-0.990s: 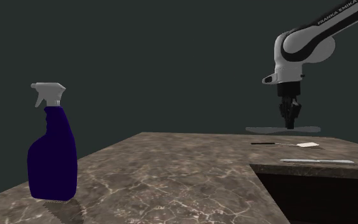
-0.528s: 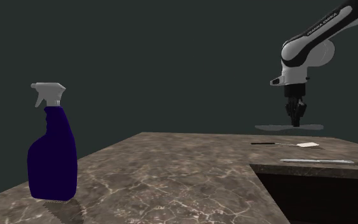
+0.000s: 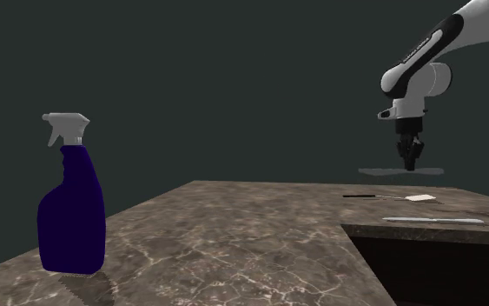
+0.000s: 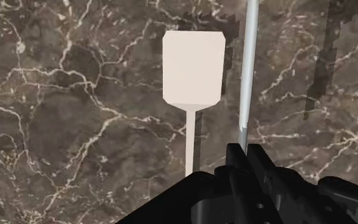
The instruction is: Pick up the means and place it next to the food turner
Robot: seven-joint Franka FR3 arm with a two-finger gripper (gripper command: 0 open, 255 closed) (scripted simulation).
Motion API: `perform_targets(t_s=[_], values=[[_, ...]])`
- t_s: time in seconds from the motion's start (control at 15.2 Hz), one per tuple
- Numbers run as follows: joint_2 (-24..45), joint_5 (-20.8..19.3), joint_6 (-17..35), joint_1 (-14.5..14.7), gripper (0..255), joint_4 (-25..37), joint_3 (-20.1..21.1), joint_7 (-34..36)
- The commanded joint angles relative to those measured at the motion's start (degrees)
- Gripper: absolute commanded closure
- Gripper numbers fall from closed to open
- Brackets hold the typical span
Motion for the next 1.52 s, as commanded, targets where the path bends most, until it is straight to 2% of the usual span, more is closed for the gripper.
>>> perform_targets(t_s=[0.0, 0.26, 0.66, 1.45], values=[[-6.73, -6.65, -2.57, 8.68, 255, 5.43, -7.89, 2.21], [-16.26, -13.86, -7.4, 18.3, 255, 16.59, -15.78, 2.83], [-28.85, -20.7, -15.38, 30.3, 255, 37.16, -23.86, -0.48], [-31.25, -23.01, -8.12, 29.36, 255, 30.98, -25.45, 1.63]])
